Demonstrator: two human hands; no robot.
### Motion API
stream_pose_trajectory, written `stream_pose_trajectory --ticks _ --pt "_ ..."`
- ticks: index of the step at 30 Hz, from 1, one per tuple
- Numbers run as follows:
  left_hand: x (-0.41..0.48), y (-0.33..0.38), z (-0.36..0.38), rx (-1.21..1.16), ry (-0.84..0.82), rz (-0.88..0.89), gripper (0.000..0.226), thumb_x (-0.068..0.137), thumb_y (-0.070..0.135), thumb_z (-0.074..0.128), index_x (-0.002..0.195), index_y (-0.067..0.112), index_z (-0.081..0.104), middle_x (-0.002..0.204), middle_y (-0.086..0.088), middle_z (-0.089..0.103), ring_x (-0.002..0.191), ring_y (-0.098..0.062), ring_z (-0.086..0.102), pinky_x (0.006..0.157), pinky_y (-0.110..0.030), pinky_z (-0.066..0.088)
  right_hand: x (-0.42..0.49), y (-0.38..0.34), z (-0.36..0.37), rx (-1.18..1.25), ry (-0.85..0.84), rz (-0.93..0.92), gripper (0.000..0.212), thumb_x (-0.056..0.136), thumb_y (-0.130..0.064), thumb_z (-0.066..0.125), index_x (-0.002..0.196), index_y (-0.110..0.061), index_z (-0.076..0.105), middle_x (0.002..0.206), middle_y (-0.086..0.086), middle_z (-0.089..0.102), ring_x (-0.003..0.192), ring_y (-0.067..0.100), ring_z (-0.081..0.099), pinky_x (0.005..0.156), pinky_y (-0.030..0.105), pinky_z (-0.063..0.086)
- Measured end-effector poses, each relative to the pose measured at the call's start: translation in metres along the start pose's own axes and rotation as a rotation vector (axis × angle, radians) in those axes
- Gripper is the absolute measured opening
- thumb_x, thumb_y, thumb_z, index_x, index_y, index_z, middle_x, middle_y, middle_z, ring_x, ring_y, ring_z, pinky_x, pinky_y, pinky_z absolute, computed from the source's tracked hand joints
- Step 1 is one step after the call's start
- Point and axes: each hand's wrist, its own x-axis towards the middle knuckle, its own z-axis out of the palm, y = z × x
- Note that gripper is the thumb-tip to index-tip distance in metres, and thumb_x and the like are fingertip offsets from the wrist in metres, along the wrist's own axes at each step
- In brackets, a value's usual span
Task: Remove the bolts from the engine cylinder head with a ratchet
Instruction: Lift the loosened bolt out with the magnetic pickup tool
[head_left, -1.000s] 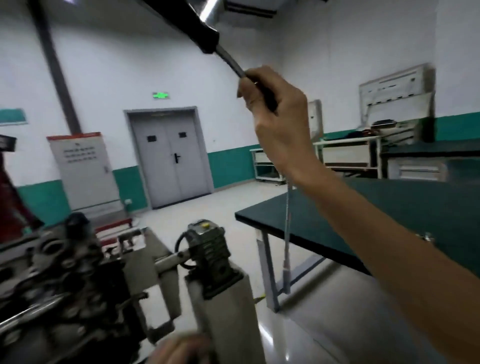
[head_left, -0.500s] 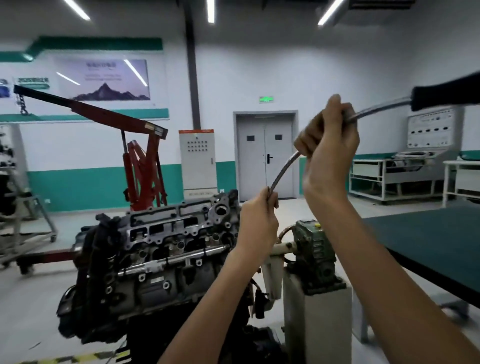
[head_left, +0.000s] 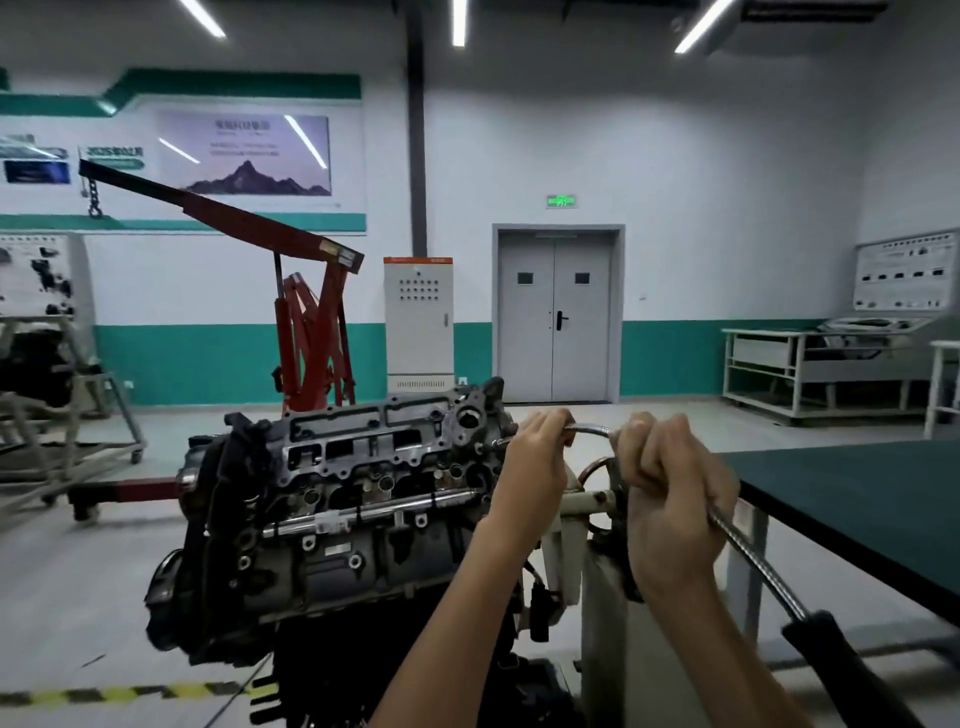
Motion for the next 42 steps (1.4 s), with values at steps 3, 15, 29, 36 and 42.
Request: stream_pose_trajectory --ticks 3,15,29,36,42 --pt "-0.009 0.000 0.002 0.017 -0.008 0.011 0.016 0.088 -0.014 0.044 0.089 -0.005 0.058 0.083 -0.016 0.059 0.078 -0.028 0.052 0.069 -0.034 0.042 -0.009 0.001 -0.004 0.055 -0.026 0.002 0.037 0.092 -0.016 0.033 0.056 -0.020 0.029 0.054 -0.012 0.032 0.051 0.015 0.025 0.052 0.029 0.025" --pt "-0.037 -0.044 0.009 0.064 -0.109 -0.103 0.017 0.090 -0.010 0.048 0.101 -0.006 0.061 0.095 -0.014 0.061 0.084 -0.024 0.054 0.072 -0.021 0.038 -0.042 0.046 -0.007 -0.085 0.016 0.131 0.040 0.095 -0.022 0.033 0.056 -0.030 0.039 0.053 0.002 0.030 0.051 0.023 0.026 0.052 0.040 0.027" --pt "-0.033 -0.059 0.001 0.283 -0.122 -0.136 0.013 0.098 0.002 0.046 0.091 -0.001 0.057 0.087 -0.014 0.062 0.079 -0.028 0.055 0.063 -0.031 0.037 -0.027 0.052 0.004 -0.055 -0.023 0.092 0.039 0.096 -0.027 0.036 0.057 -0.032 0.037 0.052 -0.006 0.033 0.049 0.021 0.028 0.050 0.035 0.027" --pt "-0.023 -0.034 0.004 0.412 -0.105 -0.001 0.005 0.088 -0.002 0.057 0.088 0.003 0.057 0.081 -0.011 0.063 0.074 -0.028 0.057 0.058 -0.029 0.030 -0.010 0.034 -0.013 0.105 0.078 0.099 0.036 0.091 -0.012 0.033 0.056 -0.016 0.030 0.052 -0.004 0.038 0.054 0.023 0.028 0.059 0.033 0.033" --pt "-0.018 -0.005 0.011 0.464 -0.105 0.094 0.018 0.071 -0.008 0.068 0.081 0.005 0.060 0.071 -0.009 0.064 0.064 -0.029 0.061 0.050 -0.028 0.036 0.002 0.042 -0.009 0.257 0.297 0.334 0.037 0.094 -0.008 0.034 0.060 -0.015 0.022 0.054 0.004 0.027 0.058 0.021 0.023 0.065 0.034 0.031"
